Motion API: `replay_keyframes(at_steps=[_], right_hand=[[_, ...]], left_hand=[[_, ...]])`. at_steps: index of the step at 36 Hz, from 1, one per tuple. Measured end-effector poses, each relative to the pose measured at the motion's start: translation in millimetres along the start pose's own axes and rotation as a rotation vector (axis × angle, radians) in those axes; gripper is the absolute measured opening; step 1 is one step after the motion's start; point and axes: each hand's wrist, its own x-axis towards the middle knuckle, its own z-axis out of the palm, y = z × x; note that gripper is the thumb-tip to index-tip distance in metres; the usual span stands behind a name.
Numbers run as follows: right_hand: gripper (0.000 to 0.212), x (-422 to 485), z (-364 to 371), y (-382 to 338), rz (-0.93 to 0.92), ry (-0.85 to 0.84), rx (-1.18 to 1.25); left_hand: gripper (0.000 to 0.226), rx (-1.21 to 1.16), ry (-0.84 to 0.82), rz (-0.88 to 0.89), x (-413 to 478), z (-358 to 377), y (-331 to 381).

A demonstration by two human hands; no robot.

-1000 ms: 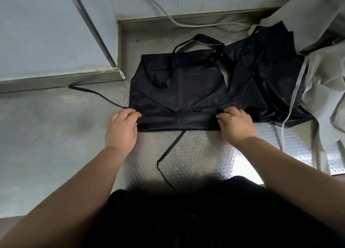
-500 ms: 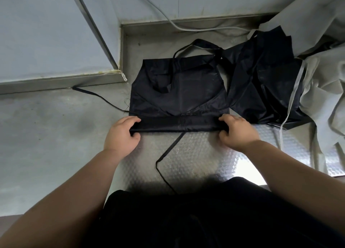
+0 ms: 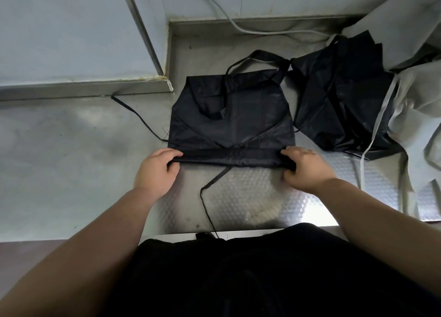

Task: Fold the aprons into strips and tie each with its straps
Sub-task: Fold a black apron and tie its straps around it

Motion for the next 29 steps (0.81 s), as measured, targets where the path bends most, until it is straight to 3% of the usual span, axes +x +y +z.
replay_keyframes(at_steps=[5,12,16,19,25,29], right_hand=[[0.065,-2.0,-2.1,-4.2,0.017,-0.040,-0.029],[0.050,-10.0,4.7,0.3,0.045,0.102,0.089],[0.047,-9.8,2.0,-1.1,0.059,0.093,0.126],[0.058,-11.2,-1.1,-8.1,0.063,0.058,0.131],[0.101,-5.7,-8.3,-24.4,0.104,-0.099,0.037],[0.098,7.4,-14.0,-31.9,0.134,-0.210,0.000]], left_hand=[[0.027,-0.074,0.016,-0.082,-12.2,1.5,-1.3],[0.016,-0.260,0.010,-0.247,-16.4,1.8,-2.1],[0.012,-0.295,0.010,-0.261,-16.9,-0.3,-3.1],[0.016,-0.230,0.012,-0.267,-19.3,-2.1,-3.2],[0.019,-0.140,0.030,-0.269,-24.8,-9.8,-7.5],[0.018,-0.159,0.026,-0.286,-23.5,-14.2,-8.2]])
